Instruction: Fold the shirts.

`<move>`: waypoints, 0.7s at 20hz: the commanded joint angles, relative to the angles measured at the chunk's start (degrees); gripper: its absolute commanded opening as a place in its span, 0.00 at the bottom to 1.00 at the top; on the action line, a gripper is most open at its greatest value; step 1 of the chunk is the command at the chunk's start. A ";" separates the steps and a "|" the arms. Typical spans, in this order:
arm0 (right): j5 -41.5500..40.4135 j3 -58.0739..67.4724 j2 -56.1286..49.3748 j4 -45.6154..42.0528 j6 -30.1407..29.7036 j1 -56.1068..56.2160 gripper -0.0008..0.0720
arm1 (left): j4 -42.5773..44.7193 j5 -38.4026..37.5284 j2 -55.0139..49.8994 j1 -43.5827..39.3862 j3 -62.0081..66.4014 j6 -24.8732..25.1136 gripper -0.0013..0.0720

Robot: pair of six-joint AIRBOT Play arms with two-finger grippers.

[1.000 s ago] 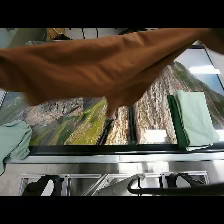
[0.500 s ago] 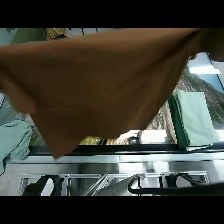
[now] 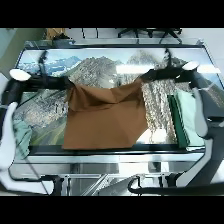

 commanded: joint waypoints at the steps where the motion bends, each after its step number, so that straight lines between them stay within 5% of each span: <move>1: -2.40 0.09 -9.90 -0.04 0.20 0.57 0.36 | -0.50 -7.13 -16.13 1.09 10.36 -1.05 0.31; 2: -2.10 0.20 -9.55 -0.04 0.20 -0.02 0.39 | -0.48 -10.23 -17.77 1.90 13.86 -1.38 0.78; 3: -1.36 0.48 -8.70 -0.07 0.26 -0.81 0.42 | -0.33 -13.29 -18.62 3.17 17.33 -2.73 0.94; 5: 3.28 0.61 -5.09 -0.35 1.70 -3.87 0.60 | -0.24 -19.65 -18.14 6.05 22.40 -3.78 0.93; 8: 14.43 -0.15 1.16 -4.07 4.61 -9.62 0.60 | 2.08 -28.20 -13.49 11.43 20.83 -4.72 0.93; 14: 17.55 -21.94 15.04 -18.80 6.73 -13.14 0.60 | 7.50 -22.51 5.25 19.67 -19.26 1.79 0.93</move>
